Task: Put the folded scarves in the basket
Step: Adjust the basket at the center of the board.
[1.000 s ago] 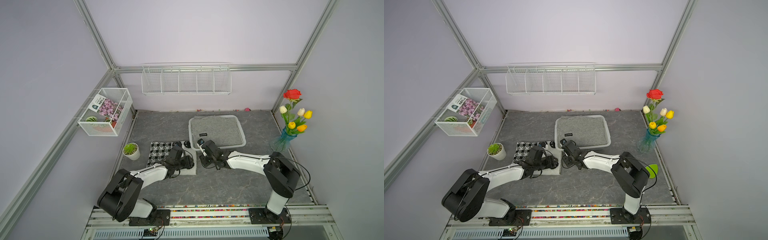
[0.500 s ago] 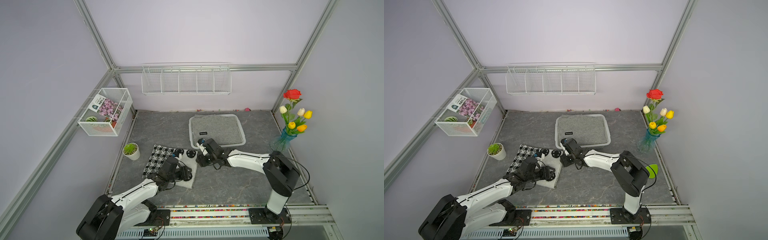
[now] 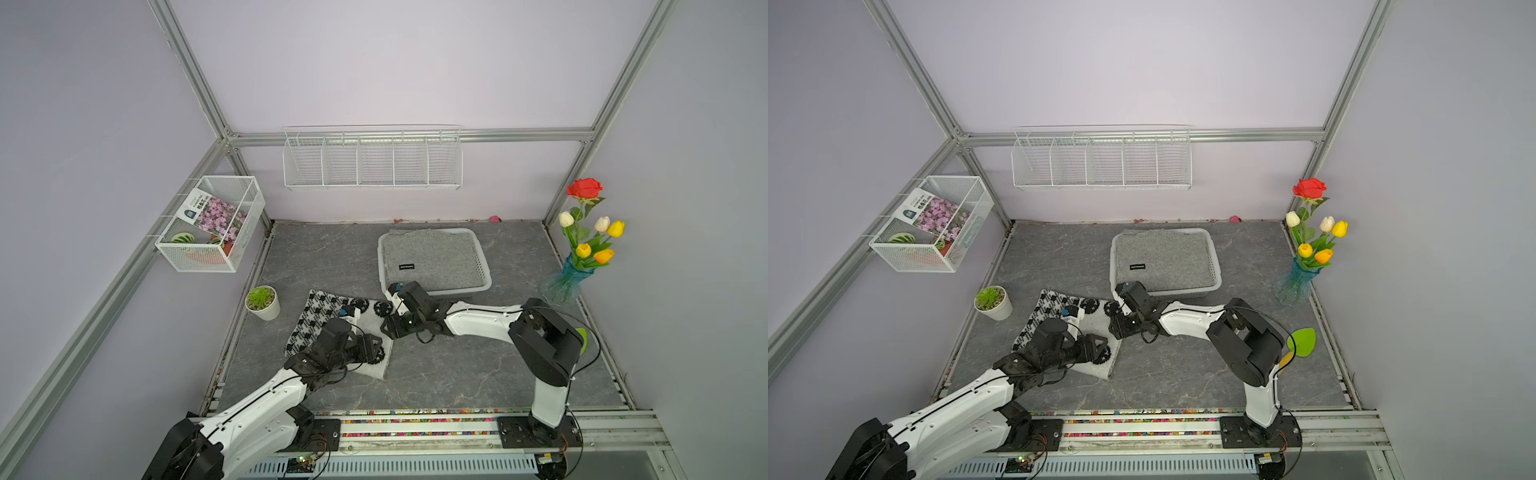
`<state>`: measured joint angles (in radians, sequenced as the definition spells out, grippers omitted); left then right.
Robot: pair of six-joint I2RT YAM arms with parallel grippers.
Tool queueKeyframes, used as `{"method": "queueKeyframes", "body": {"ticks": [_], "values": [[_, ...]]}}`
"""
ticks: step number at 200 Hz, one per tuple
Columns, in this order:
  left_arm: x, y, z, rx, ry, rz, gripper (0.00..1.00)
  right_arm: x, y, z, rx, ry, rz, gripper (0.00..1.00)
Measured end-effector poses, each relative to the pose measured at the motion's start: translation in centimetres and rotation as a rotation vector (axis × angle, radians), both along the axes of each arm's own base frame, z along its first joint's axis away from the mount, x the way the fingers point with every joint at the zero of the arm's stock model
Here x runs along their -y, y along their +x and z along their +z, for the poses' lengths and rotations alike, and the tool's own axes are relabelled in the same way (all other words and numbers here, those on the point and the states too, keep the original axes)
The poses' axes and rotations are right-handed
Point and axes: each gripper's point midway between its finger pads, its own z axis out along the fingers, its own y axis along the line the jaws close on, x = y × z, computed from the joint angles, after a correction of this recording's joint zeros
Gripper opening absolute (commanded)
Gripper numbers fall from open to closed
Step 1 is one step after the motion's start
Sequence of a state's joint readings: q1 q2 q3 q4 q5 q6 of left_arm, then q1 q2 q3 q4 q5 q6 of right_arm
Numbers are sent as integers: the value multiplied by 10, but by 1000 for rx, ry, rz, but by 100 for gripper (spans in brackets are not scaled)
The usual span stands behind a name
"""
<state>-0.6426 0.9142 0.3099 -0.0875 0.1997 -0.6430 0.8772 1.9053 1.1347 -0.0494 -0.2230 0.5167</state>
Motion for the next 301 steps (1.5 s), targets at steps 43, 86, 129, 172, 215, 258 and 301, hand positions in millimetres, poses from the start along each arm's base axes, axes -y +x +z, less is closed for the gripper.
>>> {"method": "queueKeyframes", "body": {"ticks": [43, 86, 129, 172, 215, 258, 301], "values": [[-1, -1, -3, -8, 7, 0, 54, -6, -13, -13, 32, -86, 40, 58], [-2, 0, 4, 14, -2, 7, 54, 5, -21, -14, 121, -206, 59, 62], [-4, 1, 8, 31, -4, 17, 54, 12, -23, -17, 109, -239, 49, 62], [-6, 1, 8, 33, 0, 23, 53, 10, -26, -23, 82, -229, 48, 39], [-7, 1, 10, 44, -1, 30, 53, 38, -39, -25, 83, -228, 42, 38], [-8, 0, 15, 63, -13, 32, 54, 95, -48, -23, 69, -243, -15, 42], [-9, 2, 14, 73, -3, 46, 55, 187, -36, -17, 33, -226, -255, 42]]}}
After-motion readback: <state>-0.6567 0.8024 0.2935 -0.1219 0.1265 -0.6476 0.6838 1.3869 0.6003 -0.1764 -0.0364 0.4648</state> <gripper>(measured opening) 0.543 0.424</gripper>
